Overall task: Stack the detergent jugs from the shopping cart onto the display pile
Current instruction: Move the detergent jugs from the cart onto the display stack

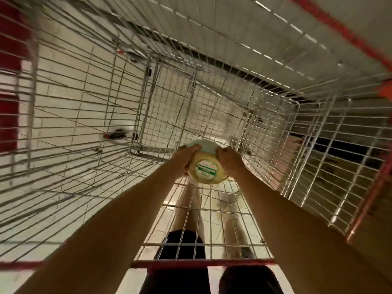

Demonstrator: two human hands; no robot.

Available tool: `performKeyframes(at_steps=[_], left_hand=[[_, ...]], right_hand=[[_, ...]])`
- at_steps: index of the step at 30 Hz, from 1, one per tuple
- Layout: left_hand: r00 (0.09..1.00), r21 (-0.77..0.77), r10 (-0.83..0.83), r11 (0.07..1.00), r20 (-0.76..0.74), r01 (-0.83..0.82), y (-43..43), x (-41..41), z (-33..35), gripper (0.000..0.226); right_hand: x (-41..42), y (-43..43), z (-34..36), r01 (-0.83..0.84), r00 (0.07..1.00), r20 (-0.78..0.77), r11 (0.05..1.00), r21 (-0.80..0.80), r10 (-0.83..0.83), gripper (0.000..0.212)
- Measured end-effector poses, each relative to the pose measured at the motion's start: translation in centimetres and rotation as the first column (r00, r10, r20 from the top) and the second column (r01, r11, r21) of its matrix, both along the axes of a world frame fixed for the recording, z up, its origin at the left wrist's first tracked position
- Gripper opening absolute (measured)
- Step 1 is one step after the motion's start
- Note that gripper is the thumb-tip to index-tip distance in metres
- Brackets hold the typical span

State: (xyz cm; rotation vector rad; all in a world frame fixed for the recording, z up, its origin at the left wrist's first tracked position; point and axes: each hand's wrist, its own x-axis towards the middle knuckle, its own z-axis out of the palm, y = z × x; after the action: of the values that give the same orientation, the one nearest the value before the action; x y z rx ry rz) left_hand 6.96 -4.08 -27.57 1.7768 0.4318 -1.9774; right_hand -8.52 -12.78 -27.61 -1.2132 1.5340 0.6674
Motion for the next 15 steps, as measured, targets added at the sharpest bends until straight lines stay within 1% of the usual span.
performKeyframes(at_steps=[2,6,8,9,10,11,12,13,15], left_hand=[[1.000,-0.013,0.017,1.000,0.010,-0.017,-0.3,1.6,3.2,0.058],[0.997,-0.077,0.070,0.995,0.010,-0.069,-1.1,5.2,9.6,0.050],[0.995,-0.095,0.099,0.991,0.023,-0.097,-1.5,6.7,13.1,0.054],[0.992,-0.099,0.118,0.989,0.035,-0.114,-1.6,7.2,14.6,0.056],[0.990,-0.105,0.133,0.986,0.047,-0.127,-1.7,7.7,16.1,0.058],[0.989,-0.121,0.134,0.985,0.062,-0.126,-1.9,8.1,17.9,0.060],[0.989,-0.137,0.132,0.983,0.069,-0.121,-1.9,8.4,19.5,0.063],[0.989,-0.160,0.126,0.981,0.071,-0.114,-2.0,8.6,21.3,0.066],[0.993,-0.193,0.098,0.978,0.062,-0.084,-1.8,8.7,24.3,0.078]], right_hand=[[0.9,-0.7,3.7,-0.029,0.997,0.075,1.000,-0.007,0.029,0.041],[2.2,-2.7,10.9,0.005,0.970,0.240,0.989,-0.147,0.031,0.033],[1.7,-3.5,14.6,0.055,0.927,0.375,0.980,-0.192,0.022,0.027],[1.3,-3.8,16.3,0.067,0.896,0.444,0.979,-0.194,0.026,0.027],[0.7,-4.2,17.8,0.053,0.863,0.502,0.979,-0.199,0.055,0.035],[0.0,-4.6,19.6,-0.001,0.830,0.543,0.974,-0.225,0.127,0.049],[-0.7,-4.6,21.0,-0.086,0.803,0.552,0.959,-0.269,0.227,0.068],[-1.4,-4.7,22.4,-0.175,0.768,0.542,0.927,-0.333,0.340,0.085],[-2.4,-4.5,24.4,-0.286,0.671,0.520,0.831,-0.476,0.529,0.108]])
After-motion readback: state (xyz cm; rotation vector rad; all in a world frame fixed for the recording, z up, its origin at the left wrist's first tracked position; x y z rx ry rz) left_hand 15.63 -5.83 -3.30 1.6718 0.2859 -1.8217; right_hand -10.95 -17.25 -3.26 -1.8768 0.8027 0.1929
